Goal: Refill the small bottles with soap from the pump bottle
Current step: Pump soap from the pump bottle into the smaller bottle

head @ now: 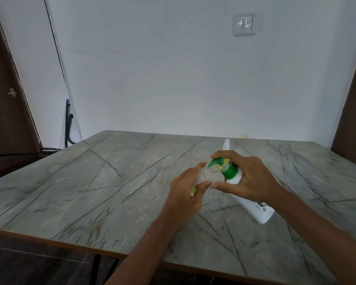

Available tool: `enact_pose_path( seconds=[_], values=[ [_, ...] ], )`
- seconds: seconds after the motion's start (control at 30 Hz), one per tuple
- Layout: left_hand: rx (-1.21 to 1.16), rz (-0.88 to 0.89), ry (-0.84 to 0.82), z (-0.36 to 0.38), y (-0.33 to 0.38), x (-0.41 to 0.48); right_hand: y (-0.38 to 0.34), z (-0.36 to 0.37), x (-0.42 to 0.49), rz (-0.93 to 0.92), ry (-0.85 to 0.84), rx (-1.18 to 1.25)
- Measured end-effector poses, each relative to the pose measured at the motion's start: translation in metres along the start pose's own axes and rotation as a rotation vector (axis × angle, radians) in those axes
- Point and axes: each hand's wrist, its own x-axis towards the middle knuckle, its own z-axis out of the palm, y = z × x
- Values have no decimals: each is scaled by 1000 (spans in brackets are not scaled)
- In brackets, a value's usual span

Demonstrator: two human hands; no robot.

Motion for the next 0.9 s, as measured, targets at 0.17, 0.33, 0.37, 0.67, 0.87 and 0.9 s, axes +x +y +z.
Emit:
enact_pose_path(
  seconds=[0.17, 0.33, 0.37, 0.67, 0.87, 0.9],
  values=[
    [2, 14, 3, 1, -1, 0, 1, 2, 1, 21, 14, 87],
    [6, 3, 1, 0, -1, 0, -1, 2, 6, 29, 30, 112],
    [3, 5, -8, 0, 0, 0, -1, 2, 6, 26, 36, 119],
    [3, 1, -24, 1, -1, -1, 0, 4, 4, 18, 58, 106],
    [25, -25, -17, 1, -3, -1, 0, 4, 2, 15, 26, 92],
    [27, -25, -17, 1, -3, -1, 0, 4, 2, 17, 27, 93]
  ],
)
